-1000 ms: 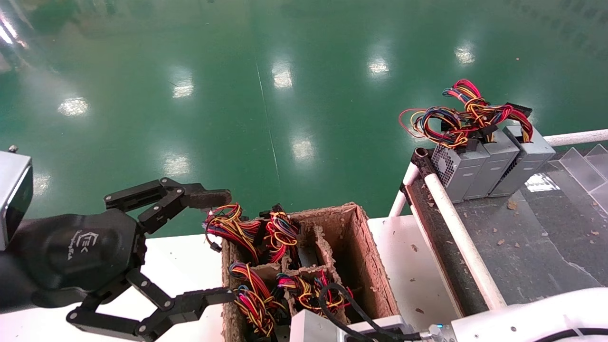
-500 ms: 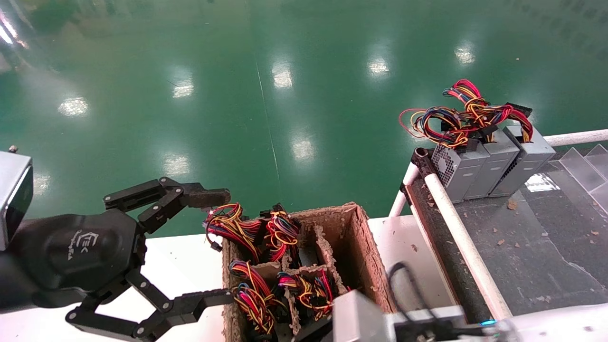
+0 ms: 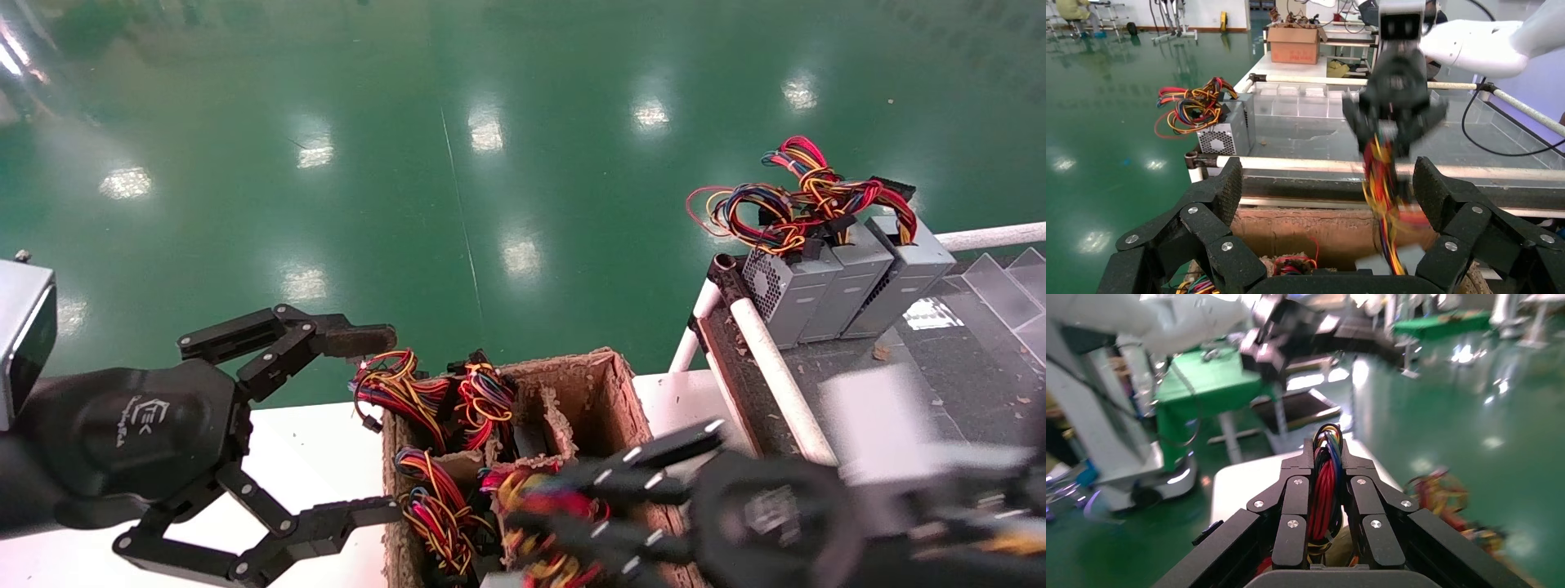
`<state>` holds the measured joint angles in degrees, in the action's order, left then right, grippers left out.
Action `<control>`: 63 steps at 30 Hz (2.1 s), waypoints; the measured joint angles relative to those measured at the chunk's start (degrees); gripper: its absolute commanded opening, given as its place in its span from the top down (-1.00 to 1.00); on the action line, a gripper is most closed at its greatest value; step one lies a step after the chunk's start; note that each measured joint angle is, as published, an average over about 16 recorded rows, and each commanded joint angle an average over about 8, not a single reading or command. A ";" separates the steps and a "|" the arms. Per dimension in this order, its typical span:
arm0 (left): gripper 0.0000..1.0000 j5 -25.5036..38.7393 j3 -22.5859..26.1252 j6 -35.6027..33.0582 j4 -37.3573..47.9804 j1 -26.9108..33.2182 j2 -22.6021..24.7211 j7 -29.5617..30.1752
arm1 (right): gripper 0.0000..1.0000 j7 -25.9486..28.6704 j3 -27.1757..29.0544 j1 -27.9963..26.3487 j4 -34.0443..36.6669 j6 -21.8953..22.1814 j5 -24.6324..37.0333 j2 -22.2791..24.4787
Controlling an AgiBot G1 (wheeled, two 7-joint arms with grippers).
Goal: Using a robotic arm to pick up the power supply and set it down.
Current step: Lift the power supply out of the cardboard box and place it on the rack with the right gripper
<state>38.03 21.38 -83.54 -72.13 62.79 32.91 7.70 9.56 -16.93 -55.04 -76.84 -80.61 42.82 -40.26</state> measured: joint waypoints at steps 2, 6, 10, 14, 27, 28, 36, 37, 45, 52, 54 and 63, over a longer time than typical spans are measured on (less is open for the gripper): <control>-1.00 0.00 0.00 0.00 0.00 0.00 0.00 0.00 | 1.00 -0.58 1.86 0.29 0.27 0.33 -1.75 1.64; -1.00 0.00 0.00 0.00 0.00 0.00 0.00 0.00 | 1.00 -1.76 5.35 0.53 1.27 1.44 -4.29 4.88; -1.00 0.00 0.00 0.00 0.00 0.00 0.00 0.00 | 1.00 -3.25 8.30 0.22 2.91 3.04 -5.26 7.87; -1.00 0.00 0.01 0.00 0.00 0.00 0.00 0.00 | 1.00 -5.01 10.48 -0.78 5.25 4.84 -4.70 10.50; -1.00 -0.01 0.01 0.00 0.00 0.00 0.00 -0.01 | 1.00 -11.01 13.47 -4.98 16.37 6.85 0.25 17.22; -1.00 -0.01 0.01 0.00 0.00 0.00 0.00 -0.01 | 1.00 -11.47 13.56 -5.10 17.29 6.70 0.56 17.66; -1.00 -0.01 0.01 0.01 0.00 0.00 -0.01 -0.01 | 1.00 -15.09 13.32 -5.26 23.39 5.43 3.37 19.84; -1.00 -0.01 0.01 0.01 0.00 0.00 -0.01 -0.01 | 1.00 -15.46 13.17 -5.29 23.96 5.37 3.78 19.88; -1.00 -0.01 0.02 0.01 0.00 0.00 -0.01 -0.01 | 1.00 -17.07 10.84 -7.14 26.69 6.18 7.68 17.85; -1.00 -0.01 0.02 0.01 0.00 0.01 -0.01 -0.01 | 1.00 -16.47 8.15 -11.66 27.57 7.16 11.00 14.08; -1.00 -0.01 0.02 0.01 0.00 0.01 -0.01 -0.01 | 1.00 -16.12 7.37 -13.27 27.77 7.37 11.93 12.93; -1.00 -0.02 0.02 0.01 0.00 0.01 -0.01 -0.01 | 0.32 -14.34 3.92 -20.61 29.66 7.50 16.25 8.52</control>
<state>38.01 21.40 -83.53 -72.13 62.80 32.90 7.69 -4.78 -13.01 -75.65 -47.17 -73.11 59.07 -31.74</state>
